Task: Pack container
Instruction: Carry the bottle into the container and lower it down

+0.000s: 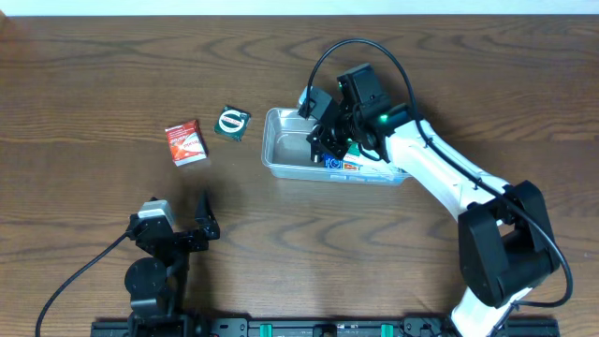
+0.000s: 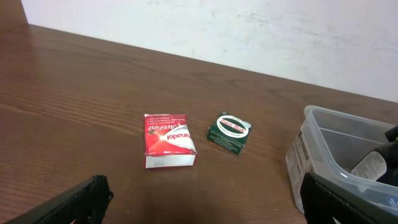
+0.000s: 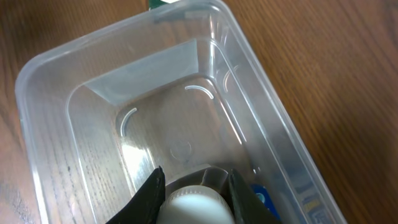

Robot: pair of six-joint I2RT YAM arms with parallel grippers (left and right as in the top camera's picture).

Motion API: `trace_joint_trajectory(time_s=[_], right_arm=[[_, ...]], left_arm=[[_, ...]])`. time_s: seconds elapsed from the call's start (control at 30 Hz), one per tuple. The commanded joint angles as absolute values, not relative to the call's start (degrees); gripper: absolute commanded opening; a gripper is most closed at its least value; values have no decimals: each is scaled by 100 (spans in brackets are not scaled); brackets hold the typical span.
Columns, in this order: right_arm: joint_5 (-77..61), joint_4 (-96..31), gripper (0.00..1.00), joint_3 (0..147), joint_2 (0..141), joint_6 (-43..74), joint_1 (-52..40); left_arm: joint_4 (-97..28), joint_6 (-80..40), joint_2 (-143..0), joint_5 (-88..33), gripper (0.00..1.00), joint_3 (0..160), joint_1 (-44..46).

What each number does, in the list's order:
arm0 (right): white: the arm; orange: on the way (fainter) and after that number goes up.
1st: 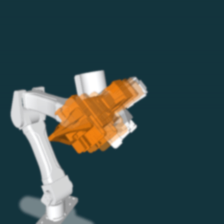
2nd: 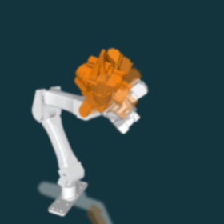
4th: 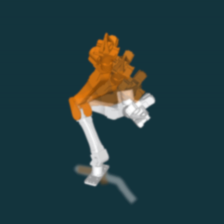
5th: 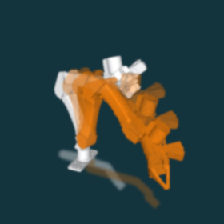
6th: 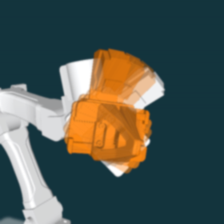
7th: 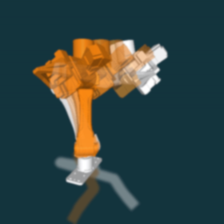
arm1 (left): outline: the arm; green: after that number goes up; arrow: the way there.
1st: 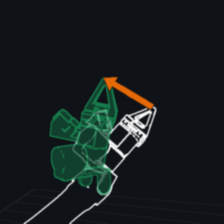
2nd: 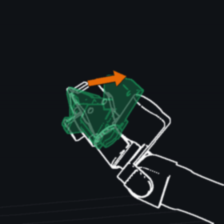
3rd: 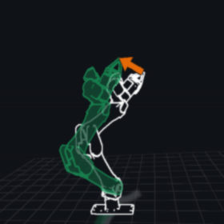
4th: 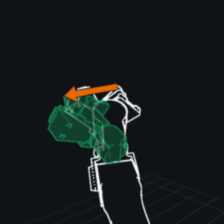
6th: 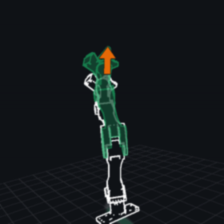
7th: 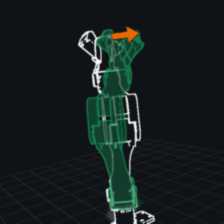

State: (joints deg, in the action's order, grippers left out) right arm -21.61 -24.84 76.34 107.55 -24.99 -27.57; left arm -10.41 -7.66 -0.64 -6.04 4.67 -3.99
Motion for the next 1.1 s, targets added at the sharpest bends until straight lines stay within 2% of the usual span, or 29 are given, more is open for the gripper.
trace_joint_trajectory(time_s=[0.0, 0.27, 0.4, 0.5, 0.8, 1.0, 1.07], right_arm=[[-2163, -2484, 16, 7612, 10943, -2600, -2814], [-2163, -2451, 17, 7612, 10984, -2602, -2814], [-2163, -2445, 25, 7612, 10984, -2600, -2816], [-2163, -2445, 27, 7612, 10984, -2600, -2814], [-2163, -2438, 42, 7612, 10984, -2600, -2818], [-2193, -2331, 47, 7614, 10958, -2578, -2818], [-2279, -2290, 52, 7627, 10897, -2574, -2818]], left_arm=[[-1238, -751, -60, -668, 98, 384, -421], [-1238, -751, -60, -668, 98, 384, -421], [-1238, -751, -60, -668, 98, 384, -421], [-1238, -751, -60, -668, 98, 384, -421], [-1238, -751, -60, -668, 98, 384, -421], [-1238, -751, -60, -668, 98, 384, -421], [-1238, -753, -60, -668, 98, 384, -421]])
